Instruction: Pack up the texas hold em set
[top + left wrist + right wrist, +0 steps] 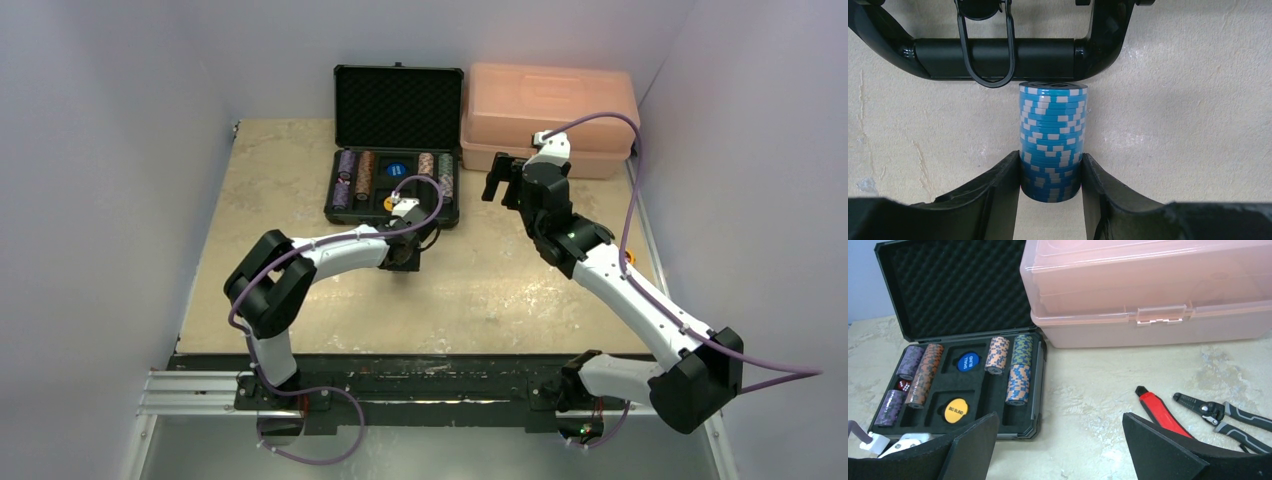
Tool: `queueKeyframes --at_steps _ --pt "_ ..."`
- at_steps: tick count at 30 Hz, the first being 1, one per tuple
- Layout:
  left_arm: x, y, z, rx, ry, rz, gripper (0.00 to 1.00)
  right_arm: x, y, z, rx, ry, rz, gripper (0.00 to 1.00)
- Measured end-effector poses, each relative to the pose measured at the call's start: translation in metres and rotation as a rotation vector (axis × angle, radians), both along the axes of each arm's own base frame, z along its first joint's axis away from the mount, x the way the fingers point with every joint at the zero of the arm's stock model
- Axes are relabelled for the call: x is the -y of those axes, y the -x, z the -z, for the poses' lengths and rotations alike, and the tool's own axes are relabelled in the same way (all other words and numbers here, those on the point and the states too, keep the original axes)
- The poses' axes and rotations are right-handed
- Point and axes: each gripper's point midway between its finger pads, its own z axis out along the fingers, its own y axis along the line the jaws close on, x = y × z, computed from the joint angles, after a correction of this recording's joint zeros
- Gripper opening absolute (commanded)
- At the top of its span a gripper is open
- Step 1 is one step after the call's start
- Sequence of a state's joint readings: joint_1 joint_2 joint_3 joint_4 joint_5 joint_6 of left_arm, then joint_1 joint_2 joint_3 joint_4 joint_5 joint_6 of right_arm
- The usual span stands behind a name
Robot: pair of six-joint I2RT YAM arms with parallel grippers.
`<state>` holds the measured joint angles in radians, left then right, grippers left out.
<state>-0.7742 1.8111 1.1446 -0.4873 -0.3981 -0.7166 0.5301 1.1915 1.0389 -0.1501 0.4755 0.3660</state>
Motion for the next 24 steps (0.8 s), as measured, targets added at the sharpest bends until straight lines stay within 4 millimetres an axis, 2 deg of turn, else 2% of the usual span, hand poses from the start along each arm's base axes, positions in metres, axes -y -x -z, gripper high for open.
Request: queueKeyframes --at_steps 6,14,24 --pt "-0.001 0.001 0.000 0.006 0.003 -0.001 0.00 0.000 0.000 0.000 0.000 0.000 0.000 0.99" --pt "-0.023 0.024 -0.005 -0.007 -0.007 0.003 0.00 0.000 -0.001 0.002 -0.005 0.003 0.000 0.99" --pt "-0.043 0.043 -0.053 0.070 0.058 0.019 0.00 -0.011 -0.008 0.023 -0.062 0.021 -0.032 0.99"
